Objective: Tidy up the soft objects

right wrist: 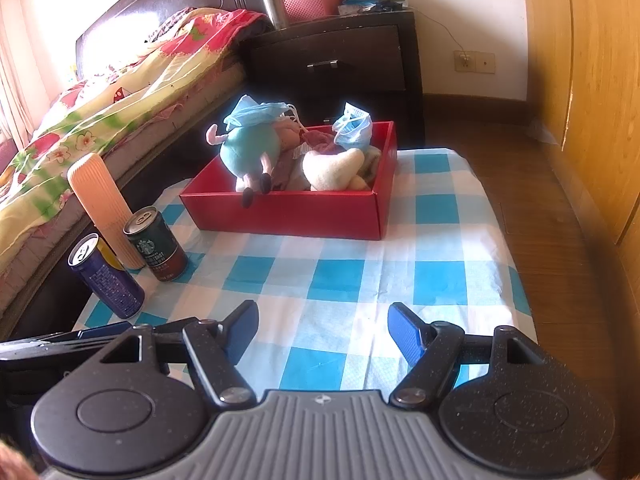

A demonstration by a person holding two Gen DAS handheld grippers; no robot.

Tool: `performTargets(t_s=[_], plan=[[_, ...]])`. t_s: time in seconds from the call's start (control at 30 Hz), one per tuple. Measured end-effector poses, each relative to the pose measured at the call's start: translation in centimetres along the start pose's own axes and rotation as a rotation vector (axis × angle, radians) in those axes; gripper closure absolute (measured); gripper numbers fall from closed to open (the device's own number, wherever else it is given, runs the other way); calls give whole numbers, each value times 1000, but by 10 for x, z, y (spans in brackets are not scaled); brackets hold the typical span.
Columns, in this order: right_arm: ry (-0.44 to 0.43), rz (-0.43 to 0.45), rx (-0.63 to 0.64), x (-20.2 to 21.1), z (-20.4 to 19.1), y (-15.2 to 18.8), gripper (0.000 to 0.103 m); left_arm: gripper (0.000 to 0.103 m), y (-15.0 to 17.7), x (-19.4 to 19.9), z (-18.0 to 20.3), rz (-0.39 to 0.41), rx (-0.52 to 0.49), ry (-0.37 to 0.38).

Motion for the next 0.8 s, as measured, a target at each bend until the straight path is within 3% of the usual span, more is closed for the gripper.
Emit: performTargets(t_s=[0.8], plan=[[-11,8,-3,1,-1,1,53,20,-2,4,2,19,-31,-21]])
Point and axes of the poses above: each gripper's, at about its wrist camera, not at the fingertips, and x roughly against the way its jaws point, z to its right, y to its underside, the point moved 6 cm from there along -x, roughly the way its jaws point, and after that the axes turned 7 degrees about -x, right-handed, at the moved point
